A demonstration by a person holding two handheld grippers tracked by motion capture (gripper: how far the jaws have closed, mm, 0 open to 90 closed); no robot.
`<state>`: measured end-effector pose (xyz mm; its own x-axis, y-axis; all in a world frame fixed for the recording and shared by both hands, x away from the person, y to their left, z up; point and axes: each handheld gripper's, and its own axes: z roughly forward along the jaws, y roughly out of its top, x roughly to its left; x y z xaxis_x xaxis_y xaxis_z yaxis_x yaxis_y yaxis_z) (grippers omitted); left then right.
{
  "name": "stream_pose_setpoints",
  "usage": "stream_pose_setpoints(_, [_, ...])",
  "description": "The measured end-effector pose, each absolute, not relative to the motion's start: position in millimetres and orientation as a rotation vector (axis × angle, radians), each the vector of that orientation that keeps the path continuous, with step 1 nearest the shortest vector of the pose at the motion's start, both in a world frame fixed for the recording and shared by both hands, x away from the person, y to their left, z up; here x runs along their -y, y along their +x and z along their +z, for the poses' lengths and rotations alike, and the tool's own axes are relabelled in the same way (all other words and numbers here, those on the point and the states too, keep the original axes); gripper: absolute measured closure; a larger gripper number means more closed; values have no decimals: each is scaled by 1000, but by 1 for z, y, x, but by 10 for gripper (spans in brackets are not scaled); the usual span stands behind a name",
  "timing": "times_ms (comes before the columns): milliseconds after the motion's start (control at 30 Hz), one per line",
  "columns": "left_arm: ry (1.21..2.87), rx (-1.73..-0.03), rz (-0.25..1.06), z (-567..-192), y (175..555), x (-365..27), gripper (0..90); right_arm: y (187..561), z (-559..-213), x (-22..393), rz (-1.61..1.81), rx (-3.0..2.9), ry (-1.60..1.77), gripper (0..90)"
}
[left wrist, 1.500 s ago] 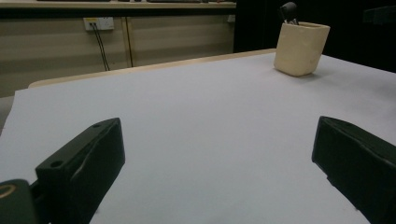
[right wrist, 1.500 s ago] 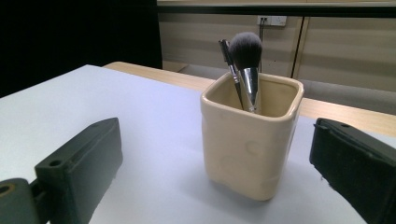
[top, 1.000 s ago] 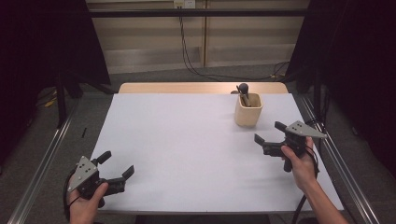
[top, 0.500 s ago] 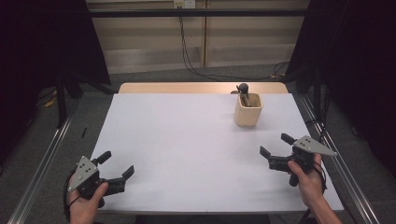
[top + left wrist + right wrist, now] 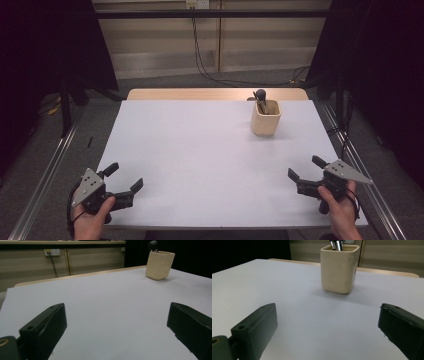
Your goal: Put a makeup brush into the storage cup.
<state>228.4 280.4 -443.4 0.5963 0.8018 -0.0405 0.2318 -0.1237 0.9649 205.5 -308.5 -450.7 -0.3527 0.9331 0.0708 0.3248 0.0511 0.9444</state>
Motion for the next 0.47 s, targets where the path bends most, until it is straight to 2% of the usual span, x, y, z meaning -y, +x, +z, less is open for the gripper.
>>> stream_pose_setpoints(467, [1653, -879, 615, -443, 228, -284, 26, 203, -453, 315, 1320, -1734, 1281, 9])
